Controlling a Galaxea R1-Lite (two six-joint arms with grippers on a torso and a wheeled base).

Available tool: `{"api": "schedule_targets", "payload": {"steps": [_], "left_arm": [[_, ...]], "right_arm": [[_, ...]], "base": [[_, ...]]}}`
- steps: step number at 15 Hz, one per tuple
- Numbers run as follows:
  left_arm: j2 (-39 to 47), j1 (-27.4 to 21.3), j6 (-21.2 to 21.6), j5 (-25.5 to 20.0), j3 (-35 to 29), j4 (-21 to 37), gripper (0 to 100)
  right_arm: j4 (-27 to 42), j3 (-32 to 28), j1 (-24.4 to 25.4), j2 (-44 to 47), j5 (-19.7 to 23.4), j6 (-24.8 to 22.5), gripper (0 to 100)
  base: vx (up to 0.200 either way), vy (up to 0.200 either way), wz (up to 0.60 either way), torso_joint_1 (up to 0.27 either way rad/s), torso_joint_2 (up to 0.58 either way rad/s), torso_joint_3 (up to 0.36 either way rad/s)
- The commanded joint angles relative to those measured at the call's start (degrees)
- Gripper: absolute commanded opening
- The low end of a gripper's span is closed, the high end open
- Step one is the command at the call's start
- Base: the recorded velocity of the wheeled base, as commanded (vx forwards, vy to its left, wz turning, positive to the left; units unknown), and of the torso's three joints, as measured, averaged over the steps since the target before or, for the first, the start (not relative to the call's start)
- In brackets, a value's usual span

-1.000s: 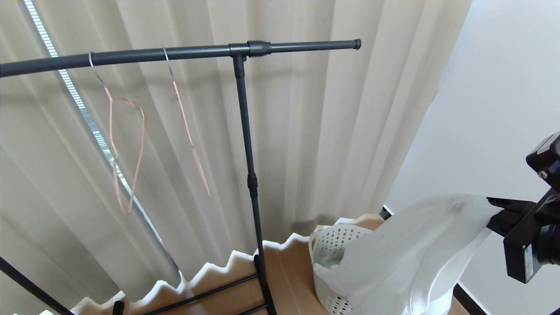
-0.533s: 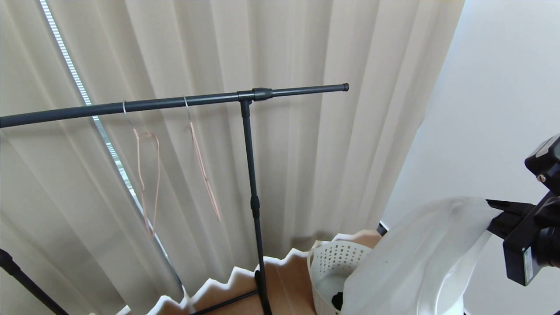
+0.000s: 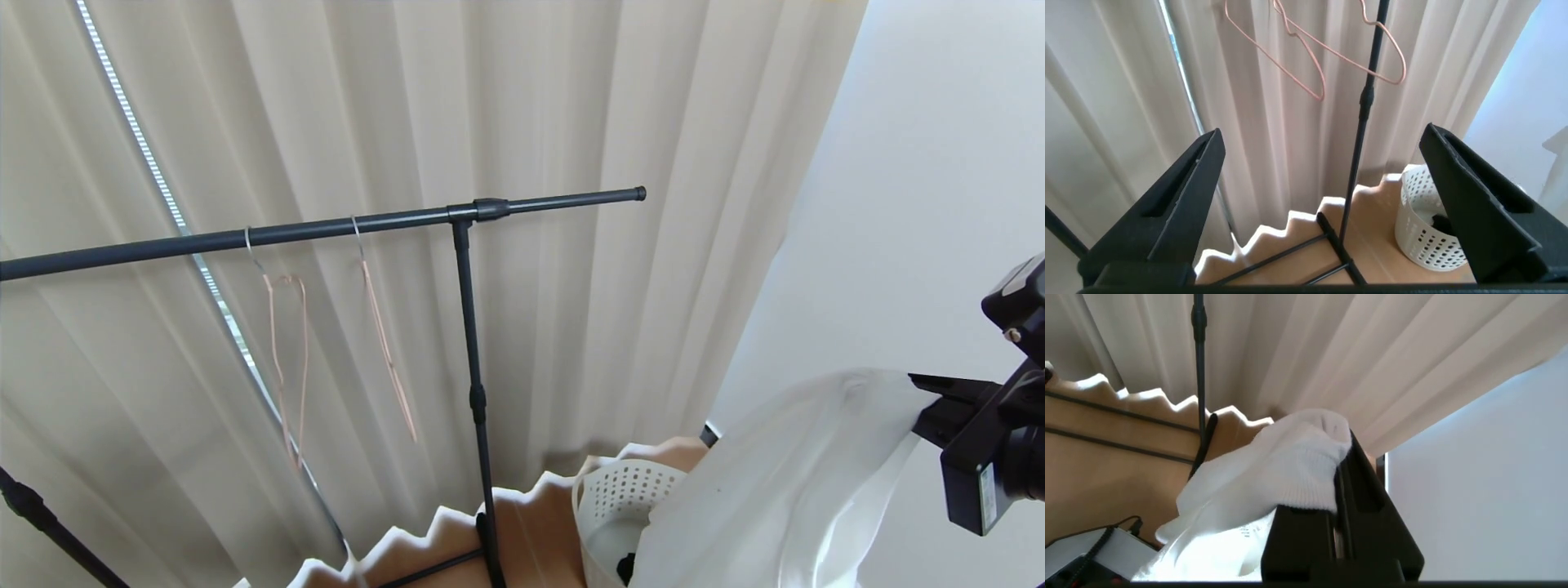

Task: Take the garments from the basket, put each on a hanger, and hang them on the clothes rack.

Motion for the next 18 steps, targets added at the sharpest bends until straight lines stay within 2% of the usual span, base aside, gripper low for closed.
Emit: {"api": "schedule_targets", "payload": {"steps": [1,5,9,18], "left_arm": [[0.07,0.01,0.02,0.09,0.01,0.0,100],[0.07,0.01,-0.07,0.09,0.01,0.0,100],[0.07,0.01,-0.07,0.09,0.01,0.0,100],[0.07,0.01,-0.07,0.09,0.01,0.0,100]], "right_arm": [[0.0,0.31,0.02,0.09,-0.01,-0.1,0],[-0.09,1.19,0.02,-0.17,-0.01,-2.39,0],[-0.09,1.28,0.02,-0.26,-0.01,-2.48,0],[-3.69,3.39,0.02,-0.17,0.08,-3.79,0]], "base": [[0.0,0.0,0.0,0.159,-0.36,-0.203],[0.0,0.0,0.0,0.152,-0.34,-0.177],[0.0,0.0,0.0,0.008,-0.02,-0.01],[0.0,0.0,0.6,0.002,0.0,0.001]]}}
